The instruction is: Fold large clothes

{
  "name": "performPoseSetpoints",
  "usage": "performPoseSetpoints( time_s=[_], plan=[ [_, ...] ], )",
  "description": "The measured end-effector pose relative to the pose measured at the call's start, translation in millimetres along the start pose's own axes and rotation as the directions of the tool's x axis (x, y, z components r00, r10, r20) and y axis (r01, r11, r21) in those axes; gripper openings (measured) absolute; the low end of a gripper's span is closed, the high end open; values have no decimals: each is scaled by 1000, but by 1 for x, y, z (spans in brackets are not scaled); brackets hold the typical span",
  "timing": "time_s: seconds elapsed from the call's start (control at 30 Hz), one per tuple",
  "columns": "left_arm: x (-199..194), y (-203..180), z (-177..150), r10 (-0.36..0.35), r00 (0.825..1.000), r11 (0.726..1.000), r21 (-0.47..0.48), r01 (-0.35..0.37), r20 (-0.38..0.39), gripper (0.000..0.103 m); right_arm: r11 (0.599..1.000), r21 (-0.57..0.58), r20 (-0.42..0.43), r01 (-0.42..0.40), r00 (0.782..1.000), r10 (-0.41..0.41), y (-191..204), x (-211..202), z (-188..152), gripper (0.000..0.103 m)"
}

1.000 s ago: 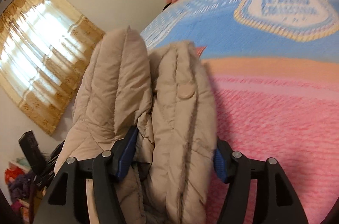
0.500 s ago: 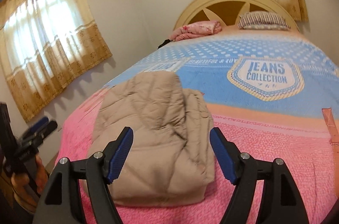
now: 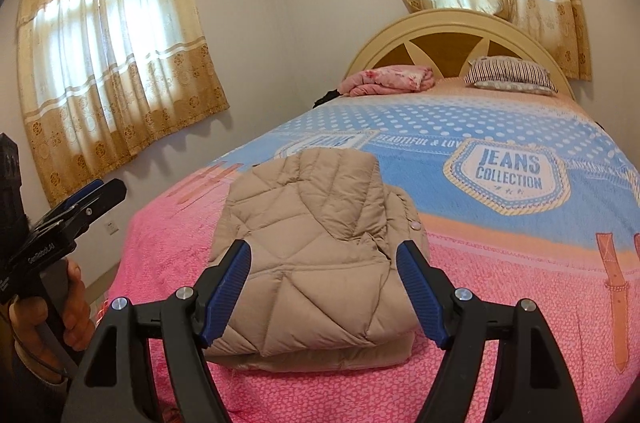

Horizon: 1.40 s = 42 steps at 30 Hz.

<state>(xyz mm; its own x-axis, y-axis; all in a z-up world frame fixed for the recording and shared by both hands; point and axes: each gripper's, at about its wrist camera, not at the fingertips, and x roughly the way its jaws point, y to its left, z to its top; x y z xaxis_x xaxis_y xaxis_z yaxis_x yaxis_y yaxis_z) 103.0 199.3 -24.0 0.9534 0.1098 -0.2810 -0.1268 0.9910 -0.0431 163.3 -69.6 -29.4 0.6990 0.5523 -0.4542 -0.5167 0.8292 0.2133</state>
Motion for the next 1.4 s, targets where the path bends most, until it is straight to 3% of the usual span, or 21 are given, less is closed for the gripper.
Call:
performPoseSetpoints(
  time_s=[1.4],
  plan=[
    [-4, -5, -2, -7, 1000, 1000, 3, 7, 15, 103, 1000, -13, 41, 4, 999, -4, 6, -16, 9, 76]
  ],
)
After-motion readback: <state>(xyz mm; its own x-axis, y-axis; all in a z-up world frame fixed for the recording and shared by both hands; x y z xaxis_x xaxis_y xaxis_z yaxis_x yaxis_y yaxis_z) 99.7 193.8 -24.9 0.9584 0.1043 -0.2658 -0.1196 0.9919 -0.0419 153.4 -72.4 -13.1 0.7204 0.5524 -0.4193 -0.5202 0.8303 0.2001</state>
